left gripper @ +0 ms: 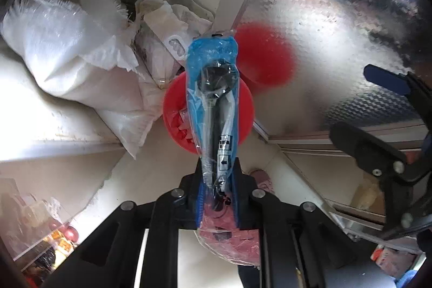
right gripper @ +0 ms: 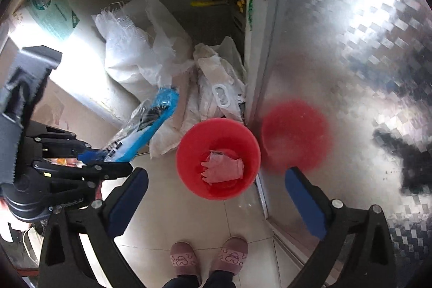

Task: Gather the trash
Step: 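Open the right tool to drop the gloves while the left tool lowers the package into the bin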

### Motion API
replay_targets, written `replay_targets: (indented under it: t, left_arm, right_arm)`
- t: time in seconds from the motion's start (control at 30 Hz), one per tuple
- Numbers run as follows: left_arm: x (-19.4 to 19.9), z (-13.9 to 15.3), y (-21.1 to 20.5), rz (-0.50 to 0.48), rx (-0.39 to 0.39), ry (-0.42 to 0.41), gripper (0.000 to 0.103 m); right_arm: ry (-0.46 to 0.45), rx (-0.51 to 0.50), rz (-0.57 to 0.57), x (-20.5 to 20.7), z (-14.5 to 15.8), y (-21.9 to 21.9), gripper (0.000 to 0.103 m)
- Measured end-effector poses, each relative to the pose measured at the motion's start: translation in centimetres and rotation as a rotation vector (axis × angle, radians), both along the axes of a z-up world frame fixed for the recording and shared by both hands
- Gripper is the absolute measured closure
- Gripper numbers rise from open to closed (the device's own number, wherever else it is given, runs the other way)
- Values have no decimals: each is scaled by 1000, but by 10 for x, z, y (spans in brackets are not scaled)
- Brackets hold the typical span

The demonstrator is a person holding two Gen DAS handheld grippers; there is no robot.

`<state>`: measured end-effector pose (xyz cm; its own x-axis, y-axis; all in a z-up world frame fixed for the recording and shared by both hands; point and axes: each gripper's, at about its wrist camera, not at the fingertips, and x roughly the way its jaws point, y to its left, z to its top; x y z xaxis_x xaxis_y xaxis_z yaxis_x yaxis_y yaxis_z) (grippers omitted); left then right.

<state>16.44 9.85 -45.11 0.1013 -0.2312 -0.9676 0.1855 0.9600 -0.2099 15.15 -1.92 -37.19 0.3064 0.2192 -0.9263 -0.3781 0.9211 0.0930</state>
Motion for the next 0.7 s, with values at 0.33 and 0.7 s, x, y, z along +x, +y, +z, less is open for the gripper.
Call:
replay_targets:
  t: [0.33,0.7]
  left_arm:
    - [22,-1,-10,-33,-15,-9,49]
    - [21,14,7,29,1,-54,10]
  right_arm:
    - [16,-15,-16,11,-7,-9,1]
    - [-9,3,-5,10,2,-8,2]
